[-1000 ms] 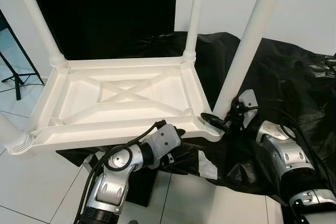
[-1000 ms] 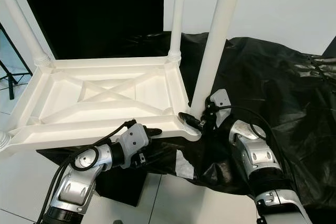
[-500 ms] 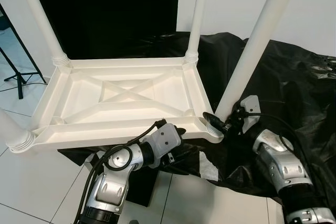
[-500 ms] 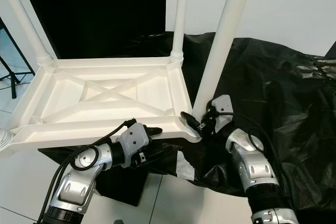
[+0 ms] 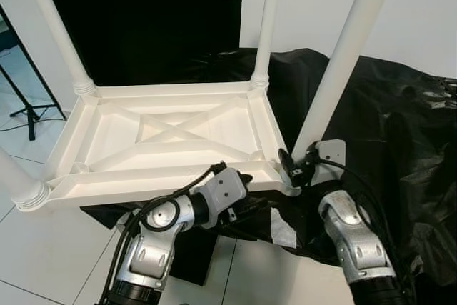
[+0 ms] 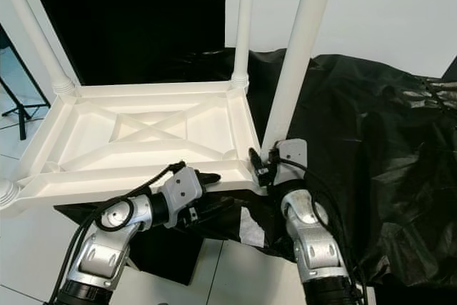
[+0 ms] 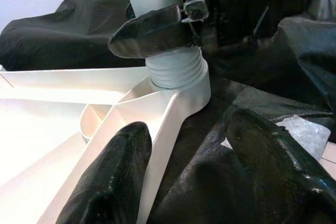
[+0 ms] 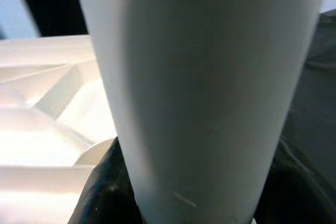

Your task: Building children table

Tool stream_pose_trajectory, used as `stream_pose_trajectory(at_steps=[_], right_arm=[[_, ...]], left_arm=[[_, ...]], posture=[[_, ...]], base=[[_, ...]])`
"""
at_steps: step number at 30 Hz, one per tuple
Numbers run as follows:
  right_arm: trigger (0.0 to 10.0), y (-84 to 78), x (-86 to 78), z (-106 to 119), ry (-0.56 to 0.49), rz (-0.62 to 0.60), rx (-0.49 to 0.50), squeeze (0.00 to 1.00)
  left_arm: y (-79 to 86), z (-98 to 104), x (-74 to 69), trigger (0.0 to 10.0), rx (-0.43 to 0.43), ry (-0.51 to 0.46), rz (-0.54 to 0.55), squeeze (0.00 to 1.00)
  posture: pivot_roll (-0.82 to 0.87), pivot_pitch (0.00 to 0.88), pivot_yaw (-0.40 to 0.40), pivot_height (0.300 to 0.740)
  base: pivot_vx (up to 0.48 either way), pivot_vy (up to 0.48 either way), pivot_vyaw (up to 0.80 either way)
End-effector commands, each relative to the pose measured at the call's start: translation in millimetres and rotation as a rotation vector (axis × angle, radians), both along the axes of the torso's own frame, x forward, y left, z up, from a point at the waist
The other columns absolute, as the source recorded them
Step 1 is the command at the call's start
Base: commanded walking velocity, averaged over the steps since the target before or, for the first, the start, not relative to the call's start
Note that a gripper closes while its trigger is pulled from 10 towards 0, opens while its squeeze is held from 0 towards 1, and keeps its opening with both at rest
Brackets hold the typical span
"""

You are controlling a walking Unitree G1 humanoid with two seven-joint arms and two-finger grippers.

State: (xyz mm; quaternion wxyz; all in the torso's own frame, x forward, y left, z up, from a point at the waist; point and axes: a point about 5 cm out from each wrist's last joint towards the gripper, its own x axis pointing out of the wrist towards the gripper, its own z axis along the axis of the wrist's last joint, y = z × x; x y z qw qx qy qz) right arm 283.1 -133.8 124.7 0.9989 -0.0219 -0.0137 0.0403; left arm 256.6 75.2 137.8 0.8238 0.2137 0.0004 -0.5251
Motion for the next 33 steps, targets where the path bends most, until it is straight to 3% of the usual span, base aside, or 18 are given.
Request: stream_pose_trajectory(at_steps=[1, 8, 9, 10, 11, 12, 18, 20, 21, 22, 23, 25, 28, 29, 33], right_arm=[[10.0, -10.1, -5.0, -17.6, 0.083, -0.096, -0.036, 0.00], [10.0, -7.3, -4.7, -12.7, 0.061, -0.110, -0.021, 0.00], [10.0, -7.2, -4.4, -9.8, 0.043, -0.095, -0.019, 0.07], [10.0, -7.2, -4.4, -9.8, 0.043, -0.095, -0.019, 0.07], [10.0, -8.9, -4.4, -9.4, 0.037, -0.086, -0.026, 0.29], [10.0, -10.7, -4.4, -9.0, 0.032, -0.077, -0.029, 1.00], [10.0, -18.7, -4.0, -4.8, -0.004, 0.004, -0.018, 1.00], [10.0, -24.1, -5.7, -2.7, -0.026, 0.085, -0.028, 1.00], [10.0, -27.0, -6.3, -3.0, -0.024, 0.134, -0.012, 0.70], [10.0, -27.0, -6.3, -3.0, -0.024, 0.134, -0.012, 0.70], [10.0, -29.2, -7.0, -2.7, -0.030, 0.188, -0.024, 0.00], [10.0, -33.9, -6.1, -3.2, -0.018, 0.235, 0.005, 0.00], [10.0, -37.6, -4.2, -2.5, -0.024, 0.343, -0.030, 0.00], [10.0, -37.7, 3.8, -3.9, 0.011, 0.444, -0.047, 0.00], [10.0, -39.2, 14.2, -2.3, 0.018, 0.508, -0.085, 0.00]], left_arm=[[1.1, 2.0, 5.0, 10.0, -0.033, -0.040, 0.112, 0.00], [0.1, 1.9, 6.3, 10.0, -0.036, -0.044, 0.116, 0.00], [-0.9, 2.0, 7.0, 10.0, -0.036, -0.046, 0.113, 0.00], [-0.9, 2.0, 7.0, 10.0, -0.036, -0.046, 0.113, 0.00], [-1.5, 2.0, 7.2, 10.0, -0.036, -0.047, 0.112, 0.00], [-1.8, 2.0, 7.4, 10.0, -0.035, -0.047, 0.111, 0.00], [-1.8, 0.8, 7.0, 10.0, -0.035, -0.045, 0.111, 0.00], [-2.1, -0.1, 6.7, 10.0, -0.034, -0.042, 0.110, 0.00], [-2.2, -0.4, 6.7, 10.0, -0.033, -0.041, 0.109, 0.00], [-2.2, -0.4, 6.7, 10.0, -0.033, -0.041, 0.109, 0.00], [-2.2, -0.6, 6.8, 10.0, -0.031, -0.041, 0.109, 0.00], [-2.1, -0.5, 7.5, 10.0, -0.029, -0.044, 0.109, 0.00], [-1.6, 0.2, 9.2, 10.0, -0.030, -0.047, 0.112, 0.00], [-2.1, 0.9, 11.1, 10.0, -0.031, -0.051, 0.115, 0.00], [-3.2, 1.9, 12.0, 10.0, -0.032, -0.056, 0.113, 0.00]], posture=[[-0.01, 0.000, -0.037, 0.740], [-0.01, 0.000, -0.038, 0.740], [-0.01, 0.000, -0.040, 0.740], [-0.01, 0.000, -0.040, 0.740], [-0.01, 0.000, -0.042, 0.740], [-0.01, 0.000, -0.042, 0.740], [-0.02, 0.000, -0.041, 0.740], [-0.02, 0.000, -0.041, 0.740], [-0.02, 0.000, -0.043, 0.740], [-0.02, 0.000, -0.043, 0.740], [-0.02, 0.000, -0.042, 0.740], [-0.02, 0.000, -0.045, 0.740], [-0.02, 0.000, -0.044, 0.740], [-0.02, 0.000, -0.047, 0.740], [-0.01, 0.000, -0.051, 0.740]], base=[[0.000, 0.000, 0.00], [0.000, 0.000, 0.00], [0.000, 0.000, 0.00], [0.000, 0.000, 0.00], [0.000, 0.000, 0.00], [0.000, 0.000, 0.00], [0.000, 0.000, 0.00], [0.000, 0.000, 0.00], [0.000, 0.000, 0.00], [0.000, 0.000, 0.00], [0.000, 0.000, 0.00], [0.000, 0.000, 0.00], [0.000, 0.000, 0.00], [0.000, 0.000, 0.00], [0.000, 0.000, 0.00]])
